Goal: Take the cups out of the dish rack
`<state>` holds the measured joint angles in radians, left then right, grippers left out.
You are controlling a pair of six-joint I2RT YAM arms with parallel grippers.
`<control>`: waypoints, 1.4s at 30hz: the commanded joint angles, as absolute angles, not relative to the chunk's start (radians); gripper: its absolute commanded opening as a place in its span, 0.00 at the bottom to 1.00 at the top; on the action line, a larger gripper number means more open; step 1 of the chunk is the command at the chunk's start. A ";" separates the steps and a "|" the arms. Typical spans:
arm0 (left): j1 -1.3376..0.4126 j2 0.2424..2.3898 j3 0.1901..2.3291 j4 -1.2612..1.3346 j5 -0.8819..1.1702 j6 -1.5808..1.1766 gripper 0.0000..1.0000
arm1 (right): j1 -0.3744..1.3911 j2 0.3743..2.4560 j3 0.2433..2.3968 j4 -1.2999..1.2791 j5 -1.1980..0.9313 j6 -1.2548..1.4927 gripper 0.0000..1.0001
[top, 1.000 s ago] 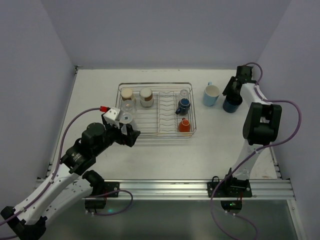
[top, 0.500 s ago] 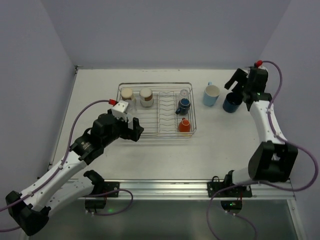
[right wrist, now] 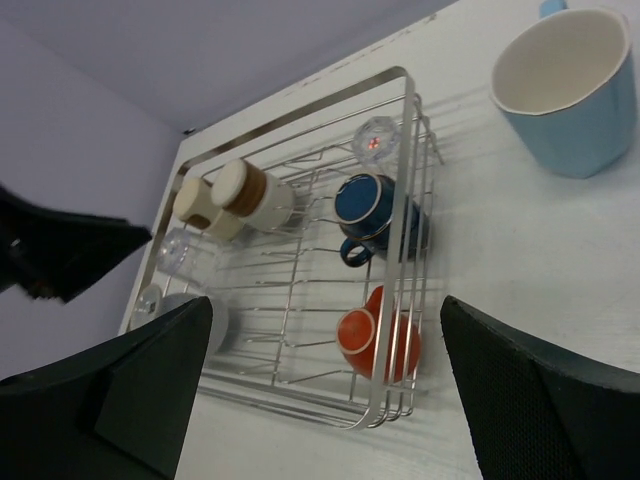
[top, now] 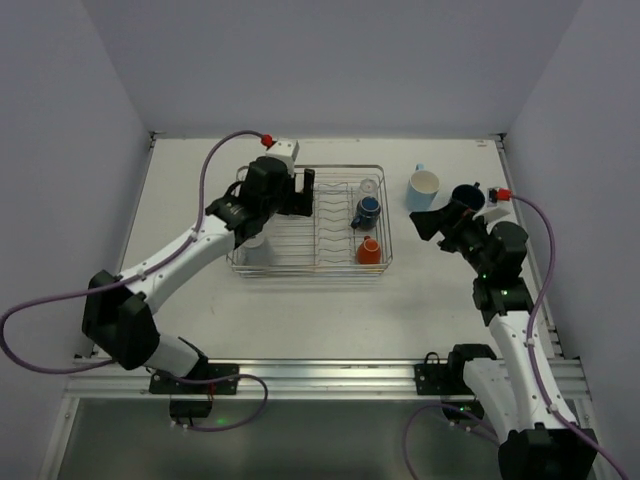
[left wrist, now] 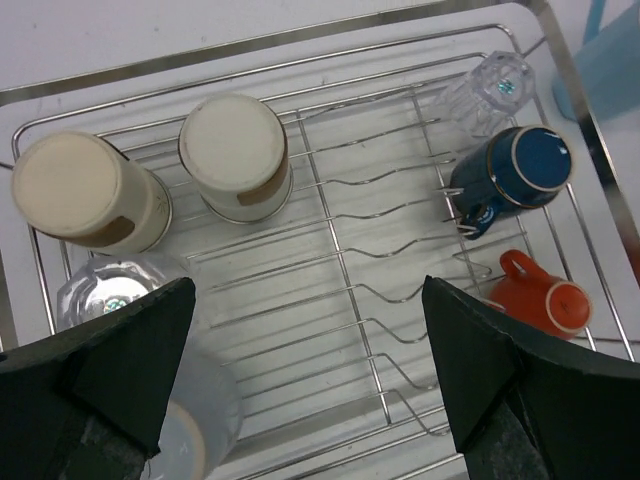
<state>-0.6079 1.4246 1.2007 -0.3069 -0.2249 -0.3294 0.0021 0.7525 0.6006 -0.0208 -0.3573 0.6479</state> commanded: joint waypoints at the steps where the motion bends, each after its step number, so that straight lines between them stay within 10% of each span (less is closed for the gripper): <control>1: -0.557 1.541 1.320 -0.233 -0.242 -0.310 1.00 | 0.028 0.681 0.566 0.067 -0.459 0.667 0.99; 27: -0.486 1.980 1.552 -0.247 -0.361 -0.258 1.00 | 0.078 0.683 0.517 0.123 -0.584 0.672 0.99; 38: -0.476 1.904 1.519 -0.184 -0.285 -0.281 0.44 | 0.107 0.678 0.543 0.118 -0.580 0.701 0.99; 42: -0.477 1.740 1.392 -0.138 -0.201 -0.339 0.40 | 0.184 0.699 0.548 0.147 -0.543 0.736 0.97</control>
<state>-0.4843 1.9305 1.4532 -0.2420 -0.2649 -0.2825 0.1345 0.6876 0.5049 0.0933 -0.5655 0.6930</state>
